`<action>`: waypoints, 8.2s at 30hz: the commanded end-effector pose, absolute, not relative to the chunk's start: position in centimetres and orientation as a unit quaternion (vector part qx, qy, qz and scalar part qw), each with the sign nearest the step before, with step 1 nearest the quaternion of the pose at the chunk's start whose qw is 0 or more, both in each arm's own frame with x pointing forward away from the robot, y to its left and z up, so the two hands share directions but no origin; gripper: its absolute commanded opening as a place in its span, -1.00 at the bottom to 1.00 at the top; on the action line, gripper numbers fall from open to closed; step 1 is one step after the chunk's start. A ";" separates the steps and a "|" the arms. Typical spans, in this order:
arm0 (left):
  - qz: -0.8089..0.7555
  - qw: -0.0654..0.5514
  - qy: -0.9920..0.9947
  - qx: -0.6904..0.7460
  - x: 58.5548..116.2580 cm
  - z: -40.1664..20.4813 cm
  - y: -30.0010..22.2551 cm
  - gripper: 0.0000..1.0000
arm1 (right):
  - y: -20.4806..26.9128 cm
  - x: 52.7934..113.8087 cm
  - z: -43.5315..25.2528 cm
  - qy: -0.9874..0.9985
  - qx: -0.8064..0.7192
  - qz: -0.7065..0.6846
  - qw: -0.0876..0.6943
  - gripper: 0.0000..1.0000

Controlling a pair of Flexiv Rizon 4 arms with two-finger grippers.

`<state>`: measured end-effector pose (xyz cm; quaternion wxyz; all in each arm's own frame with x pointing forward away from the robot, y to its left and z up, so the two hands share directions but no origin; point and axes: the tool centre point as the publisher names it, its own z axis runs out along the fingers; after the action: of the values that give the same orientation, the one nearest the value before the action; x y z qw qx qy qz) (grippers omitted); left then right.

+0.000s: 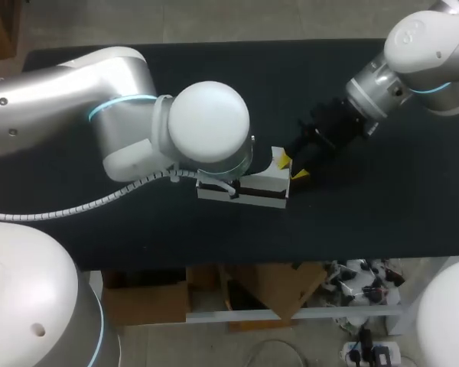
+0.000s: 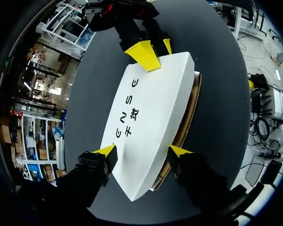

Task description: Assemble the packaging by folding the flat box into shape, placing the metal phone stand inside, and closing the box properly

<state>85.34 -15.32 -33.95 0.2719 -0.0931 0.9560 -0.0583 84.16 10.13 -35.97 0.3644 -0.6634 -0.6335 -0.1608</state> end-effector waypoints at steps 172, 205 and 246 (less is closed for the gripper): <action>-0.049 0.307 0.946 -0.093 82.2 -36.4 -16.7 -0.55 | 10.0 81.7 -35.8 -0.650 -0.667 -0.165 0.324 -1.00; -0.049 0.311 0.944 -0.096 81.8 -35.9 -16.3 -0.52 | 11.2 80.7 -36.1 -0.654 -0.664 -0.164 0.323 -1.00; -0.094 0.318 0.938 -0.100 80.0 -33.2 -14.3 -0.34 | 10.4 81.7 -35.7 -0.651 -0.666 -0.169 0.321 -1.00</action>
<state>80.43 -15.44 -33.87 0.3177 -0.1008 0.9392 -0.0829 81.57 10.40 -35.67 0.3192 -0.6672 -0.6509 -0.1710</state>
